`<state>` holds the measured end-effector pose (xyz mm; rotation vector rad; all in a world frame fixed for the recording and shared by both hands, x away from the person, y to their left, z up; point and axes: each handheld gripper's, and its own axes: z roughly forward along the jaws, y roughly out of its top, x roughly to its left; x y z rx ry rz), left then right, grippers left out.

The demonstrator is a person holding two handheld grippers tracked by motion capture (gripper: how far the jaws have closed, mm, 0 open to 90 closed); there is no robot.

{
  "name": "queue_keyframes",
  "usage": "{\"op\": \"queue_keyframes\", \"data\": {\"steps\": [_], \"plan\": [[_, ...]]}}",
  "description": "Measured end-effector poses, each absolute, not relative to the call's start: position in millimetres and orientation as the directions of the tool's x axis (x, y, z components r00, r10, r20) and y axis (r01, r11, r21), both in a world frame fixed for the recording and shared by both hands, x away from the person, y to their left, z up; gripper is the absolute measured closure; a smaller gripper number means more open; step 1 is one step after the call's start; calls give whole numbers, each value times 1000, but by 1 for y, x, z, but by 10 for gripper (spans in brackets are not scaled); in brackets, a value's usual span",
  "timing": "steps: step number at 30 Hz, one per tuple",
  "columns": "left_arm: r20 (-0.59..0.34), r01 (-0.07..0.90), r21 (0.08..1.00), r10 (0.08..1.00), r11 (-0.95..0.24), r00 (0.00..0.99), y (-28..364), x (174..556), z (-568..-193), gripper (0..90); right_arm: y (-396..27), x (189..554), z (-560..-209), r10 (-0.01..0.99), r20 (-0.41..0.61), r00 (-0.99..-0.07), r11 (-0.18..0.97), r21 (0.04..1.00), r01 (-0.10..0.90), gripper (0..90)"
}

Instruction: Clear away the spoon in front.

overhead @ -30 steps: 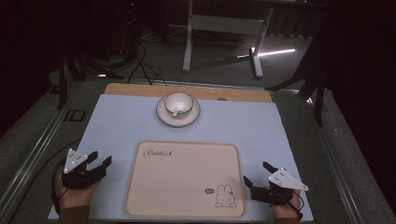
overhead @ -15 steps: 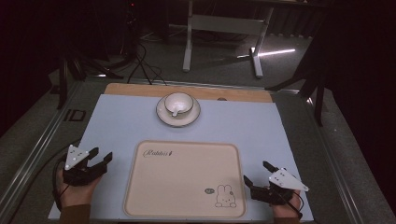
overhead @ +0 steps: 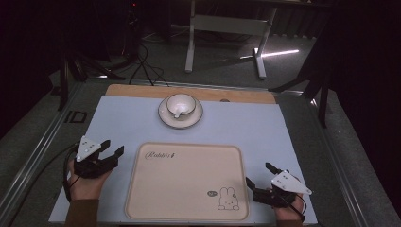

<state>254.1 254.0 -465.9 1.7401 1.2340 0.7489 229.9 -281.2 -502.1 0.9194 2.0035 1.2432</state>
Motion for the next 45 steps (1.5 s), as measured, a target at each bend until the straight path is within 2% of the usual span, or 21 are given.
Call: {"op": "queue_keyframes", "data": {"steps": [45], "plan": [[47, 386, 897, 914, -216, 403, 192, 311, -445, 432, -283, 228, -499, 807, -149, -571, 319, 924, 211, 121]]}}
